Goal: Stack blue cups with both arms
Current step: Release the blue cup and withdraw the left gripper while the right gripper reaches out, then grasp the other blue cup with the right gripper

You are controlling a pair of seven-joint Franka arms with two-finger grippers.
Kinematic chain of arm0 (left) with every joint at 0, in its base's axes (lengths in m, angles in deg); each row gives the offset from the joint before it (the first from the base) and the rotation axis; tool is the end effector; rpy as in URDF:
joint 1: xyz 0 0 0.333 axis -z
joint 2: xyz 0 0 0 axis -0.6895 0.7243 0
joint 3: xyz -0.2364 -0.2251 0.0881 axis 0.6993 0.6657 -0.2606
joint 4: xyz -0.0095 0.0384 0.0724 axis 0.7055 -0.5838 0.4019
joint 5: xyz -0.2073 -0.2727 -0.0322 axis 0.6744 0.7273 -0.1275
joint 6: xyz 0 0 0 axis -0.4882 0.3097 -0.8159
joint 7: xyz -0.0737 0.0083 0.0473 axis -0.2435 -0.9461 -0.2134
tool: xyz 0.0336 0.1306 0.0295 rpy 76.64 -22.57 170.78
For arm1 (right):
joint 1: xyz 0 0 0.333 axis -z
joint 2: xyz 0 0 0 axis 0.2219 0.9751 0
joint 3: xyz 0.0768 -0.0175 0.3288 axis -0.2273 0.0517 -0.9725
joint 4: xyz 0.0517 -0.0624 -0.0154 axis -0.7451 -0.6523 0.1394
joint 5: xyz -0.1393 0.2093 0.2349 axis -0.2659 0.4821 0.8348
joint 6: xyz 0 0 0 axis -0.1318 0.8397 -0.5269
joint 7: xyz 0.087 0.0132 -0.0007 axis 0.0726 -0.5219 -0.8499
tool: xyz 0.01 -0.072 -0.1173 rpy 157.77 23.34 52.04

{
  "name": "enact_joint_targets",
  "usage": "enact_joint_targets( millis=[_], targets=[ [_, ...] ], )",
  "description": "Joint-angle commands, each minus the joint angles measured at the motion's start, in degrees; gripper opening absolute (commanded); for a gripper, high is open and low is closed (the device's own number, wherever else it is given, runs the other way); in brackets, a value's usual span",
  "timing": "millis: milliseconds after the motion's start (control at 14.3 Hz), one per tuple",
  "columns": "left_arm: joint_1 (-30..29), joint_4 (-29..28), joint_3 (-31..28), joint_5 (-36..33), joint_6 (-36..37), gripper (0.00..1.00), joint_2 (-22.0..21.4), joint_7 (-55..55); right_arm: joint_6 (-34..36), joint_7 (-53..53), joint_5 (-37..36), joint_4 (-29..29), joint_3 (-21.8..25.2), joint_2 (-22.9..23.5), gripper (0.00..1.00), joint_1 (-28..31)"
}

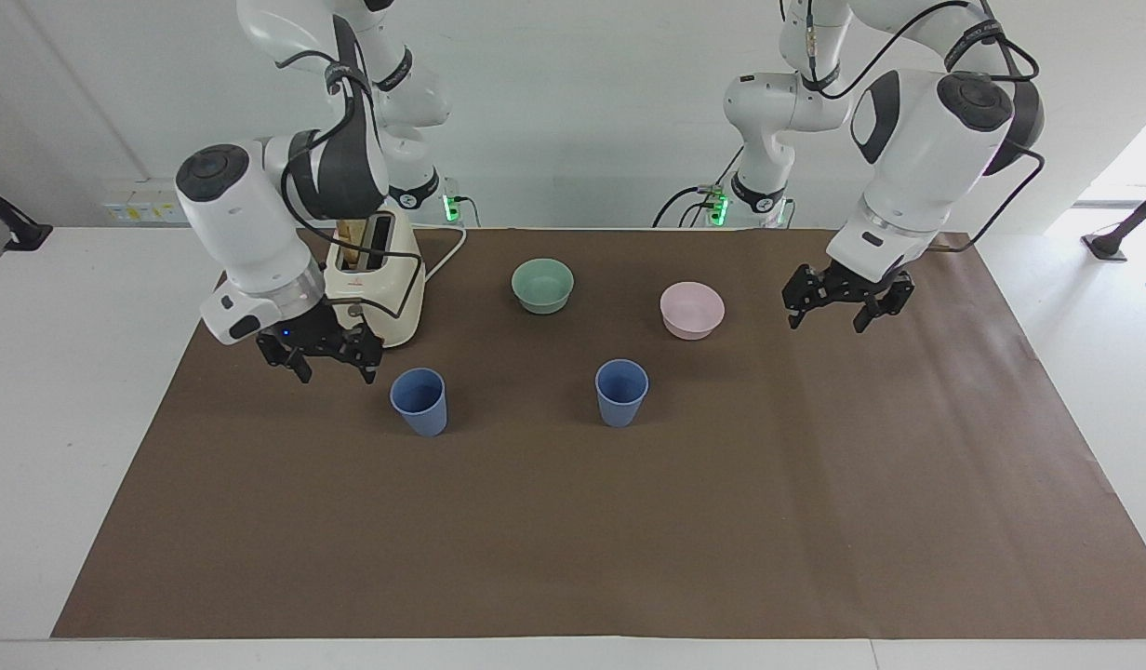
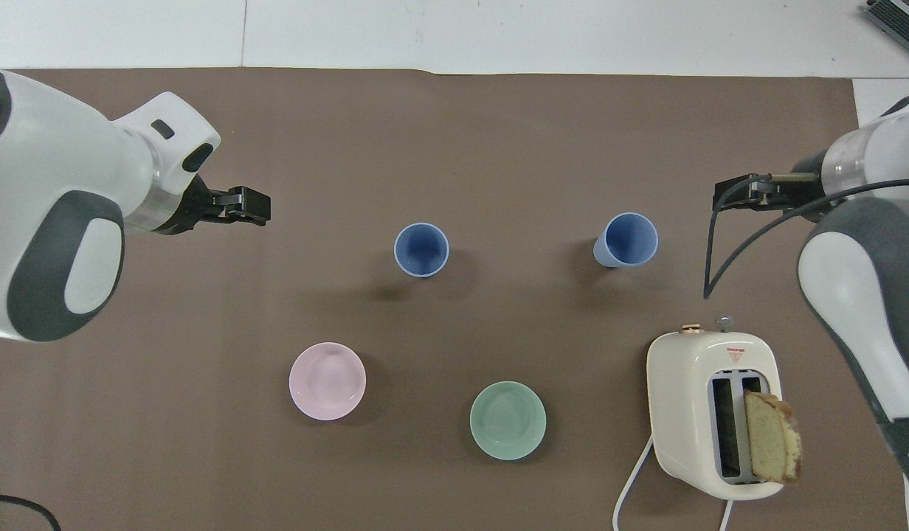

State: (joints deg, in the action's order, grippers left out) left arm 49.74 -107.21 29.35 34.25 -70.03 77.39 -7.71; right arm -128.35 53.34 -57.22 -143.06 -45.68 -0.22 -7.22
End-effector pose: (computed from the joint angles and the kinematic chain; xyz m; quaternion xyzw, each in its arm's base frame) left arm 0.5259 -0.1061 0.5507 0.9970 -0.0675 0.0253 0.0288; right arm 0.5942 0.0295 0.4594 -0.9986 0.0255 -0.0348 0.0304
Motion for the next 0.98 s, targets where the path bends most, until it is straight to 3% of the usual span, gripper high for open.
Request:
enact_joint_targets(
  millis=[0,209,698,907],
  targets=[
    [-3.0,-0.8,0.6,-0.8,3.6,1.0,-4.2,-3.6,-2.1,-2.1,1.2,-3.4,-0.3,-0.7,1.0,0.2],
    [-3.4,0.1,0.4,-0.9,6.7,1.0,-6.7,-5.4,-2.3,-5.5,1.2,-5.5,-0.3,-0.6,1.0,0.0],
    [-3.3,10.0,0.3,-3.1,19.8,1.0,-7.0,-5.5,-7.6,-6.1,1.2,-9.8,-0.3,0.6,1.0,-1.6],
    [-3.3,10.8,0.2,-3.6,20.3,1.0,-7.1,-5.5,-9.5,-6.4,1.2,-9.8,-0.3,2.4,1.0,-1.9]
  ],
)
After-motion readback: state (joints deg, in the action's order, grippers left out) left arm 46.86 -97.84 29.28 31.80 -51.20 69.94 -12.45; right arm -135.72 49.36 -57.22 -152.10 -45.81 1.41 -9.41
